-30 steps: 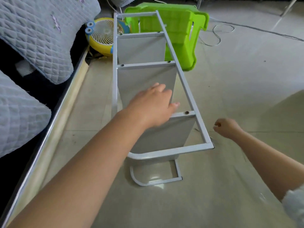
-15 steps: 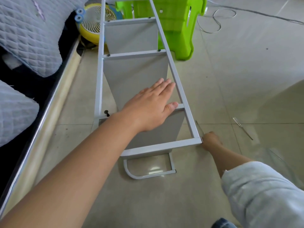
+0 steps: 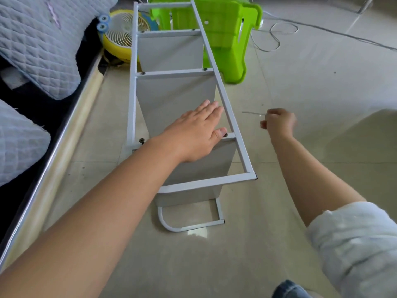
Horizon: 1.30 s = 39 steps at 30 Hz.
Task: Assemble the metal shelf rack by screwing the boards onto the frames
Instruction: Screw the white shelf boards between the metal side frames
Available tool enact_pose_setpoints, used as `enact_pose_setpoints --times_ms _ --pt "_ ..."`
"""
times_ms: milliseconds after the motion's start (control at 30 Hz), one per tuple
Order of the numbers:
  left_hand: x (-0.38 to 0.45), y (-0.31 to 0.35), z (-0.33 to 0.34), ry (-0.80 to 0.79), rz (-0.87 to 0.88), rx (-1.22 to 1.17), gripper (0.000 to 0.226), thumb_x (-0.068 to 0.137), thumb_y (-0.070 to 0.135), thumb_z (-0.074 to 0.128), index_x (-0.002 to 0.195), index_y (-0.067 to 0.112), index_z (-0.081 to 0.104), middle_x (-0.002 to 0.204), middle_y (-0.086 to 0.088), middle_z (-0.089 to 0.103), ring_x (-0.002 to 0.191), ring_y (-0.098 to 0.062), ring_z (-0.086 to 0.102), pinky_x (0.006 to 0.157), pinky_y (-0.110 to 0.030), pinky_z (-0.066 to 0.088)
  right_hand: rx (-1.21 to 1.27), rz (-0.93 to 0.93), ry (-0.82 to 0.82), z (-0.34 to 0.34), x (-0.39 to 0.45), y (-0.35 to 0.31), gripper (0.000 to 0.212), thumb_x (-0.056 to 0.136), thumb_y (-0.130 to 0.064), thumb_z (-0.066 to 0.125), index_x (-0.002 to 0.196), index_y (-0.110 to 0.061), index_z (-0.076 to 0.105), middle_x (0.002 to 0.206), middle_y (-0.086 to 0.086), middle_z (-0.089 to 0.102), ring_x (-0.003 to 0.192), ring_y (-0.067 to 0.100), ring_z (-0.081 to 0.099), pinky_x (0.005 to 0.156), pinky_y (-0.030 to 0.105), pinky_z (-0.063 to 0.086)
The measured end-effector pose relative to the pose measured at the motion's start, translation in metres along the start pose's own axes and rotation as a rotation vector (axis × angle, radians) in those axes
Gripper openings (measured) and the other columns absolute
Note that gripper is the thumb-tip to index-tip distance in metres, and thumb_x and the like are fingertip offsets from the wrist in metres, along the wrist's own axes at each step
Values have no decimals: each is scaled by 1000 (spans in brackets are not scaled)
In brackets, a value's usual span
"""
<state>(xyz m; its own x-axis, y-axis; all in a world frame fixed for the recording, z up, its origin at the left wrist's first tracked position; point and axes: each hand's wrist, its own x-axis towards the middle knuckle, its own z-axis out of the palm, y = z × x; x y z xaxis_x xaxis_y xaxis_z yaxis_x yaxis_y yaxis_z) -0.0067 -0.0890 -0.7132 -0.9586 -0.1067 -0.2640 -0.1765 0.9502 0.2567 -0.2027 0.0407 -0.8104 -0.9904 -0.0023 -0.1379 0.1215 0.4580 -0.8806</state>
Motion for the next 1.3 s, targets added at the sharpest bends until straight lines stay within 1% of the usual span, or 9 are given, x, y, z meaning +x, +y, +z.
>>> enact_pose_setpoints --times_ms 100,233,333,400,533,600,733,1033,1300 --pt "-2 -8 -9 54 -21 -29 56 101 34 17 148 13 -5 156 0 -12 143 -10 -12 115 -26 -4 112 -245 52 -2 -16 -67 17 85 -7 46 84 -20 57 58 -8 51 39 0 56 50 19 47" --pt "-15 -30 -27 194 -63 -89 53 101 30 26 148 9 13 157 -3 4 145 -12 1 112 -20 4 179 -505 31 5 -51 -116 27 81 -14 56 62 -31 46 54 -12 51 60 22 61 65 38 49" --pt "-29 -51 -33 330 -124 -132 54 93 36 30 137 5 42 150 -6 30 138 -20 30 107 -28 27 285 -554 -83 13 -75 -132 27 80 -17 62 59 -31 50 48 -14 50 50 10 52 55 30 43" --pt "-38 -67 -32 408 -191 -154 50 91 31 32 131 5 49 144 -6 40 131 -22 40 103 -30 33 315 -619 -164 16 -90 -141 26 84 -26 56 59 -29 47 41 -14 47 43 1 44 51 23 36" --pt "-47 -93 -21 417 -326 -200 34 99 18 30 118 -4 48 131 -15 45 117 -28 45 83 -30 36 197 -842 -347 17 -124 -152 23 89 -28 38 72 -18 48 42 -14 48 42 -4 46 48 8 30" --pt "-51 -96 -16 372 -342 -250 36 100 19 26 126 2 44 142 -7 37 123 -21 40 88 -26 33 154 -937 -447 17 -141 -154 23 90 -26 36 80 -12 51 49 -15 45 44 -6 48 47 7 32" --pt "-55 -92 -10 297 -324 -334 47 101 16 23 148 10 18 157 1 8 142 -10 13 108 -18 14 147 -1048 -548 21 -159 -156 35 92 -28 36 84 1 55 53 -16 44 46 -6 50 47 7 34" --pt "-61 -91 -6 380 -331 -158 46 101 15 26 146 5 20 156 -7 14 143 -16 13 109 -20 8 90 -1211 -619 33 -175 -155 50 87 -38 31 84 6 55 58 -20 43 51 -10 48 50 7 34" --pt "-63 -92 -4 384 -319 -136 46 101 15 23 147 6 20 155 -6 16 143 -14 11 105 -16 6 79 -1260 -628 32 -176 -151 50 88 -36 32 83 8 55 57 -14 44 56 5 46 51 10 33"
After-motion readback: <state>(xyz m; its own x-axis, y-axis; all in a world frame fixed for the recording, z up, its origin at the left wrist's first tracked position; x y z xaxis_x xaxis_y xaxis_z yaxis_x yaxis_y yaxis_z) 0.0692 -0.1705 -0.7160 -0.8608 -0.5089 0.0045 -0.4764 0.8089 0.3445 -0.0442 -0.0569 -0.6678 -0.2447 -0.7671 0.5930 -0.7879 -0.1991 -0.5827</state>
